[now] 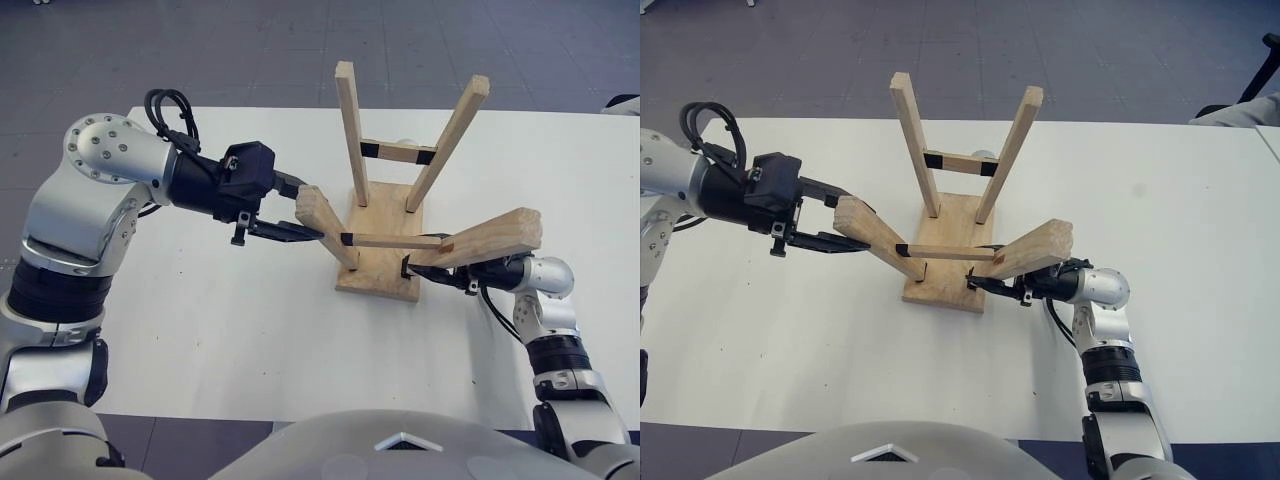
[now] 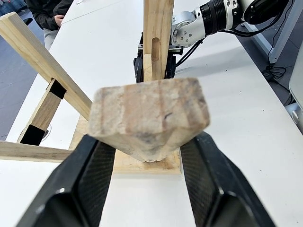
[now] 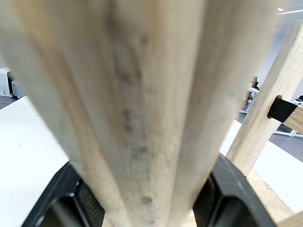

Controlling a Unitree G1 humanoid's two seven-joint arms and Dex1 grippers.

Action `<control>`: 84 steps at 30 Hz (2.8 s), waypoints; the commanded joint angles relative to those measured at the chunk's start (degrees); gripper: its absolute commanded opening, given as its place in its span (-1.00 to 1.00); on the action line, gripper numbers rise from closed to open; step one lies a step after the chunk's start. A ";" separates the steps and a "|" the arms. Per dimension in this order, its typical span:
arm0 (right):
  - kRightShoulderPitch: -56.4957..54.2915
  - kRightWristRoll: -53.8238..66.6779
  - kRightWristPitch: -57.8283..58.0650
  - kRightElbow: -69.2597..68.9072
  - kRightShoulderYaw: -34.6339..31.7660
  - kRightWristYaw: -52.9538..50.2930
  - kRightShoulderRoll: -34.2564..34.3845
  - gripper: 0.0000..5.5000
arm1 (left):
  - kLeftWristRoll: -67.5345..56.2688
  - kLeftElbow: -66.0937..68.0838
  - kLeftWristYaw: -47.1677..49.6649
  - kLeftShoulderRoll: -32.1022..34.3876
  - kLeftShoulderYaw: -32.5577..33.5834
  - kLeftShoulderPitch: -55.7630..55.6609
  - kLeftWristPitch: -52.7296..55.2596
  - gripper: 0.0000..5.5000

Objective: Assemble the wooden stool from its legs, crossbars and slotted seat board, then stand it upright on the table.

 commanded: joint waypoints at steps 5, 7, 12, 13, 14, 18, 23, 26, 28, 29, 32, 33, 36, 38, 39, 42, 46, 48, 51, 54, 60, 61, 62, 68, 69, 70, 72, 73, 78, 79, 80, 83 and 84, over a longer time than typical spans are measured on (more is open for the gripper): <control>-0.74 -3.24 1.89 5.78 1.93 0.14 -1.48 -0.26 | 1.64 -0.03 -2.94 -0.23 -2.35 -0.21 -0.31 -0.25; -0.77 -3.62 1.47 6.50 2.43 0.14 -1.33 -0.26 | 1.68 -0.06 -3.03 -0.32 -2.53 -0.50 -0.38 -0.25; 0.23 -4.18 2.43 6.23 4.18 0.37 -1.31 -0.26 | 1.82 0.05 -3.13 -0.51 -2.68 -1.06 -0.32 -0.25; 0.83 -3.92 3.09 5.43 4.59 0.68 -1.46 -0.26 | 1.85 0.07 -3.13 -0.54 -2.66 -1.08 -0.32 -0.25; 1.28 -3.63 3.92 4.58 4.92 0.99 -1.78 -0.26 | 1.88 0.08 -3.09 -0.54 -2.62 -1.07 -0.33 -0.25; 1.29 -3.00 5.51 3.12 5.05 1.41 -3.13 -0.26 | 1.99 0.15 -2.93 -0.53 -2.44 -0.89 -0.38 -0.25; 0.52 -2.38 6.85 1.40 4.67 1.01 -4.17 -0.26 | 2.00 -0.31 -2.46 -0.50 -2.20 -0.42 -0.25 -0.25; 0.47 -2.20 7.72 0.30 4.87 0.36 -4.21 -0.26 | 2.15 -0.41 -2.33 -0.46 -2.02 -0.18 -0.32 -0.25; 0.53 -3.00 6.89 1.08 5.22 -0.15 -3.91 -0.26 | 2.16 -0.49 -2.29 -0.54 -2.02 -0.17 -0.35 -0.25; 0.60 -3.49 6.18 1.74 5.41 -0.40 -3.72 -0.26 | 2.20 -0.47 -2.32 -0.63 -2.10 -0.24 -0.42 -0.25; 0.62 -4.35 4.89 2.77 5.97 -1.37 -3.24 -0.26 | 2.29 -0.35 -2.46 -0.81 -2.28 -0.47 -0.50 -0.25; 0.60 -4.46 4.58 2.89 6.15 -1.63 -3.10 -0.26 | 2.36 -0.31 -2.51 -0.82 -2.32 -0.52 -0.55 -0.25; 0.55 -4.51 4.20 3.15 6.67 -2.13 -2.61 -0.26 | 2.45 -0.23 -2.66 -0.84 -2.38 -0.72 -0.61 -0.25; 0.00 -4.86 4.11 4.00 7.09 -2.24 -2.25 -0.26 | 2.52 -0.09 -2.77 -0.94 -2.48 -0.94 -0.63 -0.25; -0.52 -5.05 4.12 4.65 7.23 -2.22 -2.10 -0.26 | 2.54 -0.03 -2.81 -1.00 -2.53 -1.06 -0.61 -0.25; -2.75 -5.62 4.18 7.46 7.58 -2.09 -1.71 -0.26 | 2.45 -0.26 -2.85 -1.15 -2.54 -1.13 -0.47 -0.25; -5.30 -6.13 3.12 11.96 7.68 -2.05 -1.50 -0.26 | 2.74 -0.05 -3.03 -1.52 -2.61 -1.33 -0.55 -0.25; -5.71 -5.94 2.83 12.55 7.72 -1.93 -1.50 -0.26 | 2.85 -0.02 -3.10 -1.60 -2.55 -1.30 -0.52 -0.25; -5.71 -5.85 2.47 12.66 7.84 -1.85 -1.28 -0.26 | 2.94 -0.02 -3.10 -1.58 -2.41 -1.13 -0.53 -0.25; -5.06 -6.70 2.41 11.16 9.04 -1.75 -1.26 -0.26 | 3.04 0.12 -3.21 -1.53 -2.38 -1.21 -0.69 -0.25; -4.63 -11.42 1.95 12.12 12.00 -4.41 -2.32 -0.26 | 2.75 -0.25 -3.21 -1.48 -2.60 -1.42 0.42 -0.25; -4.80 -11.75 1.74 12.42 12.17 -4.81 -2.54 -0.26 | 2.65 -0.33 -3.16 -1.44 -2.62 -1.43 0.84 -0.25; -5.04 -11.88 1.60 12.72 12.32 -5.06 -2.73 -0.26 | 2.59 -0.45 -3.08 -1.43 -2.58 -1.40 1.08 -0.25; -4.19 -11.88 0.48 10.94 14.05 -5.13 -2.94 -0.26 | 2.56 -0.40 -2.34 -1.71 -2.72 -1.72 3.39 -0.25; -3.71 -12.06 -0.08 10.34 14.57 -4.81 -3.08 -0.26 | 2.61 -0.38 -2.18 -1.76 -2.72 -1.73 3.66 -0.25; -3.25 -12.24 -0.73 9.77 15.05 -4.43 -3.26 -0.26 | 2.68 -0.35 -2.03 -1.78 -2.75 -1.76 3.96 -0.25; -2.74 -12.50 -2.19 9.02 15.86 -3.88 -3.75 -0.26 | 2.76 -0.33 -1.87 -1.80 -2.79 -1.79 4.28 -0.25; -2.67 -12.53 -2.97 8.79 16.19 -3.77 -3.97 -0.26 | 2.79 -0.34 -1.83 -1.80 -2.79 -1.78 4.39 -0.25; -3.64 -12.62 -4.46 9.18 16.81 -4.46 -4.62 -0.26 | 2.88 -0.44 -1.47 -1.89 -2.66 -1.63 4.75 -0.25; -3.83 -12.71 -4.60 9.41 16.93 -4.66 -4.68 -0.26 | 2.85 -0.54 -1.46 -1.90 -2.70 -1.57 4.86 -0.25; -3.94 -12.76 -4.67 9.57 17.04 -4.82 -4.71 -0.26 | 2.80 -0.68 -1.44 -1.91 -2.72 -1.51 4.97 -0.25; -4.25 -13.19 -4.60 10.58 17.40 -5.43 -4.51 -0.26 | 2.40 -1.18 -1.49 -1.82 -2.71 -1.39 5.72 -0.25; -4.26 -13.24 -4.37 11.01 17.47 -5.63 -4.42 -0.26 | 2.44 -1.20 -1.52 -1.88 -2.73 -1.39 5.70 -0.25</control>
